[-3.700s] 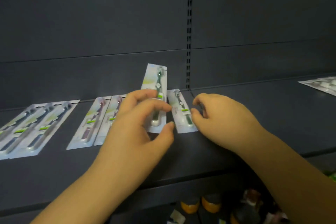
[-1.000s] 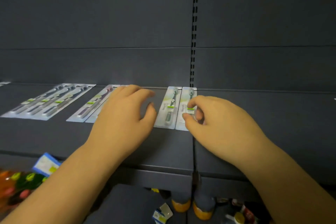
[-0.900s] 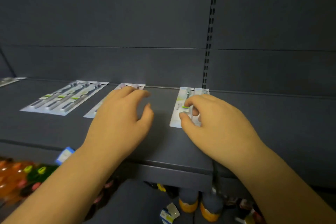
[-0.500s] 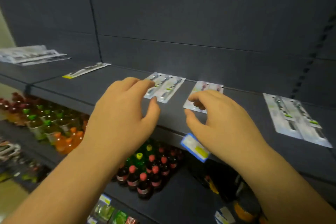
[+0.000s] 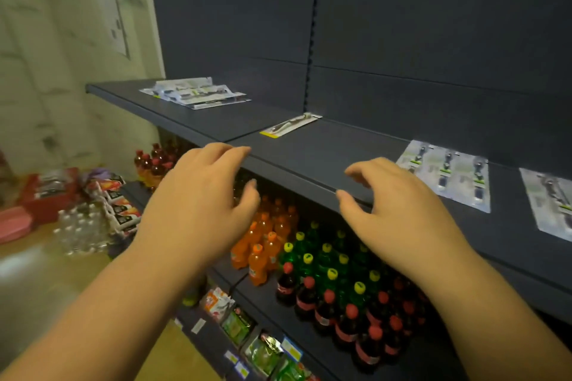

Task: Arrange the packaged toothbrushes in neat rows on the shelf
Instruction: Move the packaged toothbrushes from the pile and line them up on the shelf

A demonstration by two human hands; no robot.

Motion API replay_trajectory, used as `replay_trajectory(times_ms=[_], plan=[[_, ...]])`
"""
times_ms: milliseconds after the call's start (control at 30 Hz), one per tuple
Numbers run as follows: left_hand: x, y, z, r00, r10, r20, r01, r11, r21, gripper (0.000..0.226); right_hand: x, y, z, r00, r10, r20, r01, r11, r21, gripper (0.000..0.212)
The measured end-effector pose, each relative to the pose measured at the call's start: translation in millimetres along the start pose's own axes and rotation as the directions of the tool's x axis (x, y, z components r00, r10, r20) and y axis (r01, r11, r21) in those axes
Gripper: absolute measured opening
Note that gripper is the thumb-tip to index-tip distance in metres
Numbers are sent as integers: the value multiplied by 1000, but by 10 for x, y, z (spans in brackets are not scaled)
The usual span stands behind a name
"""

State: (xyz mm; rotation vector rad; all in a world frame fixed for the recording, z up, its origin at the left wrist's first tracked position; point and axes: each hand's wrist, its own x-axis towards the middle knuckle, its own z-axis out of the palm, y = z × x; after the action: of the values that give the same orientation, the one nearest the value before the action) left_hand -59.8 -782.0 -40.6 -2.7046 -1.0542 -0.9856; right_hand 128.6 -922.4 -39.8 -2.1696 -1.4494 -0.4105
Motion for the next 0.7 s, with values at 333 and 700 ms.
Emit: replay_trajectory(times_ms=[333,700], plan=[[285,-1295,142,984,-174,-33,176,979,98,44,1087,-774,1082,991,-129,46,123,986,112,40],[1328,-2586,453,970,-233,-75,243,955,171,39,2657,-1566,2129,995,-100,-28,104,959,262,43]])
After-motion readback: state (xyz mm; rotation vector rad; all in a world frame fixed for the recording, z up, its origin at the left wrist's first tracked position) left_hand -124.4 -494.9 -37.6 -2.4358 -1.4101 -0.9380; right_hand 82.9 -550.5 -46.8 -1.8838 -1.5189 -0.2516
